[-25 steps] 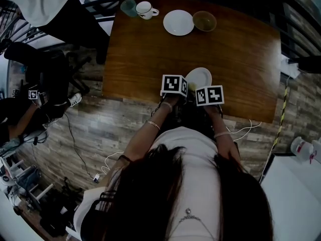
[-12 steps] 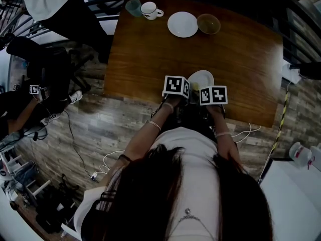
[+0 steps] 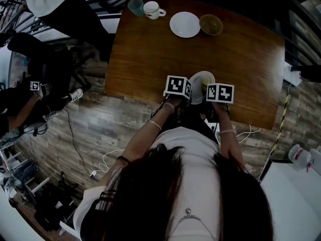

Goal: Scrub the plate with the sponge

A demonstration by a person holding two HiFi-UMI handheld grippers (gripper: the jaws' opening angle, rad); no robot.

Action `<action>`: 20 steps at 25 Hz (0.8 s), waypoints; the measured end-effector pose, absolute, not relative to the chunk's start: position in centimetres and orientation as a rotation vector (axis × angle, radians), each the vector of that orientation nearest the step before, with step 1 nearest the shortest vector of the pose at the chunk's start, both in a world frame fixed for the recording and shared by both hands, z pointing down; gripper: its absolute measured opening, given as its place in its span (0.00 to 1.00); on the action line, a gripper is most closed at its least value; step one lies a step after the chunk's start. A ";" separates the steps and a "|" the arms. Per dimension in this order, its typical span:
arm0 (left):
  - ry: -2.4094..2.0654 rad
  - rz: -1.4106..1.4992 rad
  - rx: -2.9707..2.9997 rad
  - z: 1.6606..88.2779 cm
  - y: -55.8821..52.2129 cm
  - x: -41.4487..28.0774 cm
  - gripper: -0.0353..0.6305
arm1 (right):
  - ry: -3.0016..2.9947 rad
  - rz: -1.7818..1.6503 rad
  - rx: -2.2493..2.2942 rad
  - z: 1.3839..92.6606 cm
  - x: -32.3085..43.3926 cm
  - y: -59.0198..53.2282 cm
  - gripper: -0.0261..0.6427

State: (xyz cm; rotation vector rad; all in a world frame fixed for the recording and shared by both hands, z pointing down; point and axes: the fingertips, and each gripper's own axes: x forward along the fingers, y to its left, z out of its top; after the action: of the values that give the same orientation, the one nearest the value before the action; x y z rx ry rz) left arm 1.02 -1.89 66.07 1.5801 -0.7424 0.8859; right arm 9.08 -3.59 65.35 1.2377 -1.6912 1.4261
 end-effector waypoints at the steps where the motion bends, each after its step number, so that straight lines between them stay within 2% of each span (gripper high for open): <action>1: -0.739 0.881 1.574 66.1 -1.9 1.0 0.16 | -1.711 1.466 1.160 65.5 7.2 -2.7 0.14; 5: -0.727 0.867 1.564 66.1 -1.8 0.9 0.15 | -1.753 1.586 0.975 65.8 3.6 -0.6 0.14; 14: -0.740 0.917 1.614 65.9 -1.7 1.1 0.16 | -1.693 1.402 1.264 65.2 12.0 -5.7 0.14; 20: -0.733 0.915 1.601 65.9 -1.6 1.0 0.16 | -1.760 1.530 1.073 65.5 5.3 -2.8 0.14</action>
State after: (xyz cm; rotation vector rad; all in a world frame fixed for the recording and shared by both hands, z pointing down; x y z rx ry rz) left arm 1.00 -1.64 65.86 1.6008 -0.7326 0.9151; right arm 5.29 -2.85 65.54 1.0729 -1.7595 1.5302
